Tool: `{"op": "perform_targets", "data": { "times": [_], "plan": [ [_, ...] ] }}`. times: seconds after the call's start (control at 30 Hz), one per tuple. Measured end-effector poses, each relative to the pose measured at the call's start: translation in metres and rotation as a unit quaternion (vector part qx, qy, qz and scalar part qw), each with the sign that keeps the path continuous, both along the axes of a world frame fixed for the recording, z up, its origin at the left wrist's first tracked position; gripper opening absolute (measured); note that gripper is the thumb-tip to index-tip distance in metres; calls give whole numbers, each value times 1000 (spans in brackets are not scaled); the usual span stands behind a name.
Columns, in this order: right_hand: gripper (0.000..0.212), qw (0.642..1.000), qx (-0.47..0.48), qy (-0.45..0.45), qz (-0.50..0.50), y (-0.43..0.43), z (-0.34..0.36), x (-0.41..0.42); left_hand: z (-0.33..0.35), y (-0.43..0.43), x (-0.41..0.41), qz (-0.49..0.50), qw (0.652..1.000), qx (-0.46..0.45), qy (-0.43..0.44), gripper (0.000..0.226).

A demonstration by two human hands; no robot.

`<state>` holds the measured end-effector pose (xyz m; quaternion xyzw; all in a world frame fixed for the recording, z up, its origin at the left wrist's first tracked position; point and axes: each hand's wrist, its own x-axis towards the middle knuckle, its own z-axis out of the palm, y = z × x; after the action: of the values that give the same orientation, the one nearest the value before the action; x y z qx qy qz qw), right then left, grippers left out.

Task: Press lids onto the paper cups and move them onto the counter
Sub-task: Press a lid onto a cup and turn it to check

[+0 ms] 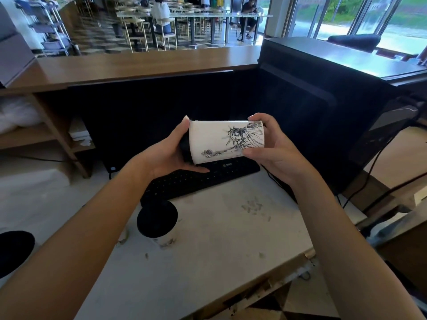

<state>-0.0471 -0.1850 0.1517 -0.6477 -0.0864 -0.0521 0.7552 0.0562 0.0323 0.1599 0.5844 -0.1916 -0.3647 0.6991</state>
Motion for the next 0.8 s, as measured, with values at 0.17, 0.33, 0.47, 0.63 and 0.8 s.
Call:
{"op": "perform_targets", "data": {
  "times": [0.17, 0.33, 0.47, 0.63, 0.8],
  "plan": [
    [69, 999, -33, 2, -3, -5, -2, 4, -2, -9, 0, 50, 997, 49, -17, 22],
    [93, 984, 116, 112, -72, -1, -28, 9, -8, -14, -5, 123, 971, 87, -185, 47],
    [53, 968, 203, 131, -67, 16, -45, 11, -1, -17, -14, 155, 904, 122, -378, 57],
    [38, 962, 234, 128, -61, 16, -41, 9, 2, -14, -13, 157, 832, 137, -514, 72],
    [47, 974, 93, 176, -106, 17, -22, 11, -2, -10, -13, 100, 791, 96, -596, 76]
  ]
}}
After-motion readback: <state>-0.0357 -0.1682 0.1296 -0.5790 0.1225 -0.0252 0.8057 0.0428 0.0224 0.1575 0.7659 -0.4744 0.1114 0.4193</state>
